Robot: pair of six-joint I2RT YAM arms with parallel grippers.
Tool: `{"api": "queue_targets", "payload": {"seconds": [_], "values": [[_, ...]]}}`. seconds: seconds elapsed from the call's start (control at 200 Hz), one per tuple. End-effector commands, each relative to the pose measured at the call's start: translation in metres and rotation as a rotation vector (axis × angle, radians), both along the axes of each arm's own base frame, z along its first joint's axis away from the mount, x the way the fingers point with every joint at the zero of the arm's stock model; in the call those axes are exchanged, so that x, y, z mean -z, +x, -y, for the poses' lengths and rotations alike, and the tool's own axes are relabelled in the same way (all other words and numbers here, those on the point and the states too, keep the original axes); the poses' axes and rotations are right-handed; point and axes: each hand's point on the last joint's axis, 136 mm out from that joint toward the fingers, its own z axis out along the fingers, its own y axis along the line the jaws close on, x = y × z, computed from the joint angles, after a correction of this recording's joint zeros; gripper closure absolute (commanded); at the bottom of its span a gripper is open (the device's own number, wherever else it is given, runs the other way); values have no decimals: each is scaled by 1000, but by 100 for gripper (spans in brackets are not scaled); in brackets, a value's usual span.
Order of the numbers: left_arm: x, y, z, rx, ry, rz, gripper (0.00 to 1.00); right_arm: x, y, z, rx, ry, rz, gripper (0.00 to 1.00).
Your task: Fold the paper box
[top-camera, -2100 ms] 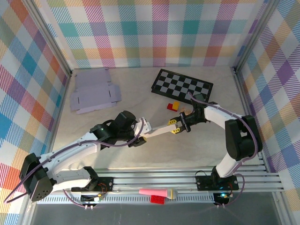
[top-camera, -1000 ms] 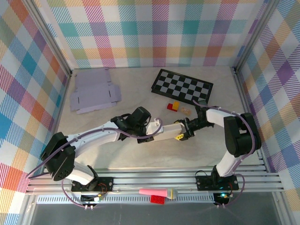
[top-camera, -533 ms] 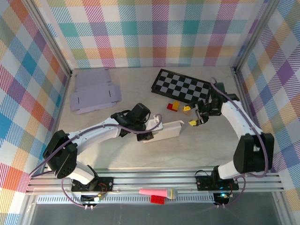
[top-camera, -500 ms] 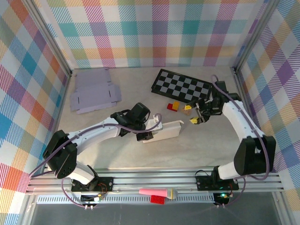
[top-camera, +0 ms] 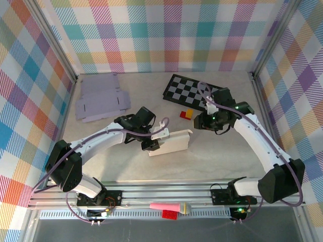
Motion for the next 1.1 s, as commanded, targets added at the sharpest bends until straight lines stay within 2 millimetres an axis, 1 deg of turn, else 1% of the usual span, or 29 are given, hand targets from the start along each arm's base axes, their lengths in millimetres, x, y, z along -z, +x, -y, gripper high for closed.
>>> {"api": "queue_targets", "payload": {"seconds": [0.0, 0.21, 0.325, 0.48, 0.625, 0.695, 0.83, 0.95, 1.095], "values": [[-6, -7, -9, 22, 8, -26, 70, 4, -6, -9, -197, -77, 36, 55], [-7, -5, -8, 24, 4, -30, 69, 11, -4, -25, -287, -51, 26, 51], [-7, -5, -8, 23, 2, -31, 69, 18, 0, -27, -305, -72, 16, 51], [-6, -6, -8, 22, 2, -35, 69, 17, 3, -33, -325, -54, 19, 51], [-6, -6, -8, 17, 0, -39, 69, 21, -3, -43, -348, -19, -17, 55], [-6, -6, -8, 15, -1, -39, 69, 20, -5, -46, -351, -8, -23, 58], [-7, -6, -7, 14, -4, -40, 69, 22, -8, -44, -346, -14, -30, 59], [-7, -6, -7, 12, -6, -44, 69, 21, -10, -45, -348, -7, -34, 62], [-7, -6, -7, 11, -6, -44, 69, 27, -11, -40, -334, -38, -39, 66]]}}
